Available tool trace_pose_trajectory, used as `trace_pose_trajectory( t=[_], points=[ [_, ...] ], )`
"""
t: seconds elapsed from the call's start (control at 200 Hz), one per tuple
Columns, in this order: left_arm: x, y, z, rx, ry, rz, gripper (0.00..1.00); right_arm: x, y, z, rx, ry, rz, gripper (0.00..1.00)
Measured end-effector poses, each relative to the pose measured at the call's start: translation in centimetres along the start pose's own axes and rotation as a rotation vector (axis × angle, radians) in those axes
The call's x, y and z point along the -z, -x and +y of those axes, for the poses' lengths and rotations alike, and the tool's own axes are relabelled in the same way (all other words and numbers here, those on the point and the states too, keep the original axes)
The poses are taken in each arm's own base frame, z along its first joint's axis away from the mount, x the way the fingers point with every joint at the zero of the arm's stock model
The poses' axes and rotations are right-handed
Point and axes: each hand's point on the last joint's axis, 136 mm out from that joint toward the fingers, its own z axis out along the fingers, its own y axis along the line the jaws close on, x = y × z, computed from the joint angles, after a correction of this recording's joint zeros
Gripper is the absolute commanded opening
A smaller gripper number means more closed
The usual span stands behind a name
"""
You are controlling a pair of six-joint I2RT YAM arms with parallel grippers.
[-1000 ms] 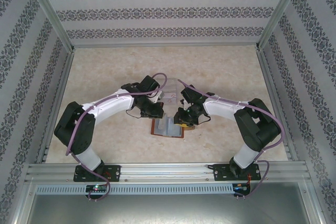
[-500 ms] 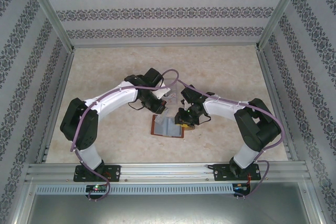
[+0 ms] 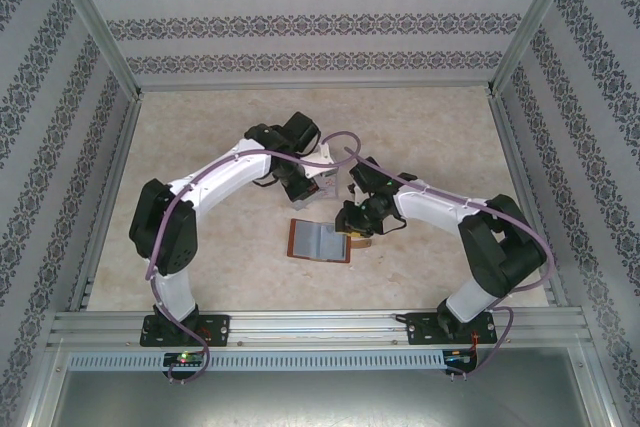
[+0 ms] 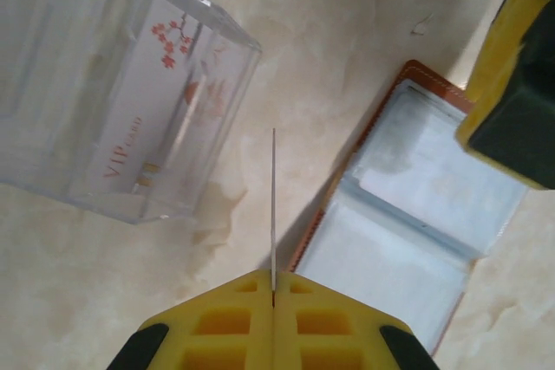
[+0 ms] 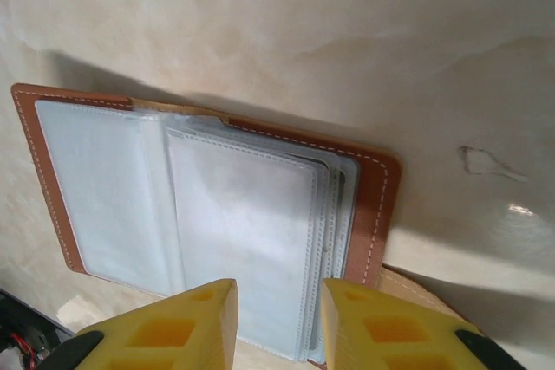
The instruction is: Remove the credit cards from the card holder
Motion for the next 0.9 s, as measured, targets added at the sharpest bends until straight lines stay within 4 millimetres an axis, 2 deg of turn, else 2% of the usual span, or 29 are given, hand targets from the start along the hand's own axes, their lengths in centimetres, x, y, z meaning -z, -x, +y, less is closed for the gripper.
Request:
trace_pose_trajectory(
  t=[0.3,0.49,0.759,0.899],
  points=[
    [0.2,1.8,1.8,-0.139,0.047,0.017,0.00,2.1,1.1,-0.9,-0.020,0.014,-0.064,0.33],
    [0.1,2.9,3.1,-0.194,0.057,0.030,0.00,3.0,1.4,-2.4,-0.056,0.012,-0.091,0.33],
    [0.9,4.9,5.0,-0.248,0.087,0.022,0.00,4.0,1.6,-4.4,-0.098,0.002,-0.115,0.33],
    [0.6,5.4,5.8,-0.266,0.084,0.036,0.00,4.5,1.7,-5.0,-0.113,0.002,-0.130,0.33]
  ],
)
